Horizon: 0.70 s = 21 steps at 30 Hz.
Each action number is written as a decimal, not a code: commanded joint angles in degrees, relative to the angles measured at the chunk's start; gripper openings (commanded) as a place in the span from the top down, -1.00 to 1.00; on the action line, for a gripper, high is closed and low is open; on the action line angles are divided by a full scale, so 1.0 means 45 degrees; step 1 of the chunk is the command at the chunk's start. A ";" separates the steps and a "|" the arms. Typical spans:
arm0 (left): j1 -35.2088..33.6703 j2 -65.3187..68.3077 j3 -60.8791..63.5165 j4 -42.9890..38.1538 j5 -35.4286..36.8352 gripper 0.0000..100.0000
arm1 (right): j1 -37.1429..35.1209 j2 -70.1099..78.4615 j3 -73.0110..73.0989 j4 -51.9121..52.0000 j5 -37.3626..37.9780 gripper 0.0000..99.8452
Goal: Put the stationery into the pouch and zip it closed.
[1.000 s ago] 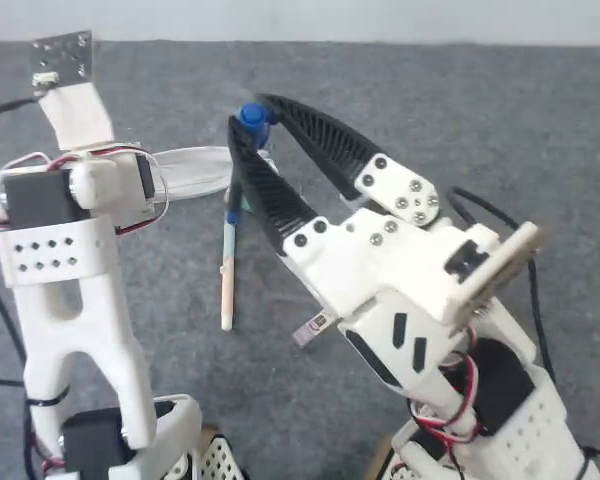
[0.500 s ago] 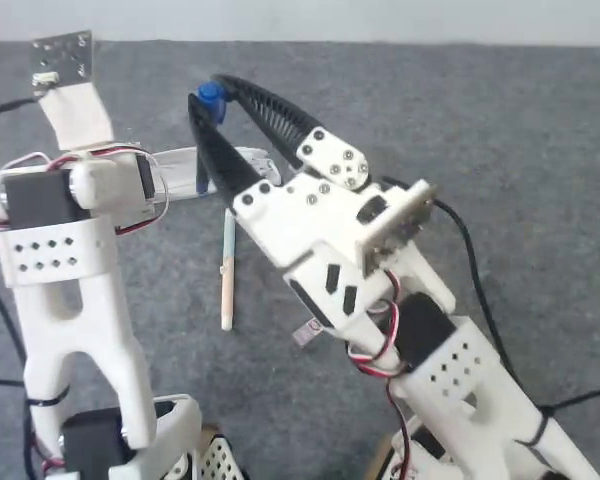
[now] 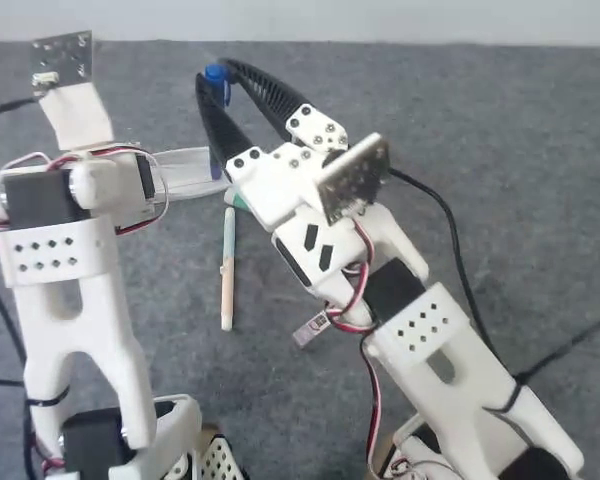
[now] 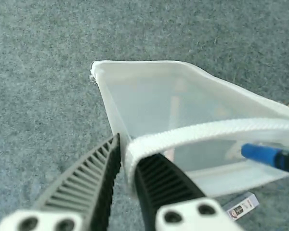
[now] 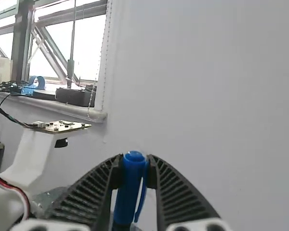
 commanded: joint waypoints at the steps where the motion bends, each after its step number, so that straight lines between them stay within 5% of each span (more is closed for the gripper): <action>1: 0.0000 -0.0137 -0.0615 -0.0059 0.0195 0.98 | 0.0205 0.0244 -0.0059 -0.0127 0.0293 0.99; 8: 0.0000 -0.0137 -0.0596 -0.0059 0.0195 0.98 | 0.0205 0.0518 -0.0059 0.0068 0.0293 0.96; 14: 0.0000 -0.0137 -0.0596 -0.0059 0.0195 0.98 | 0.0205 -0.0186 -0.0098 0.1436 0.0293 0.64; 21: -0.0020 -0.0137 -0.0596 -0.0059 0.0195 0.98 | 0.0205 -0.0830 -0.0098 0.1534 0.0293 0.71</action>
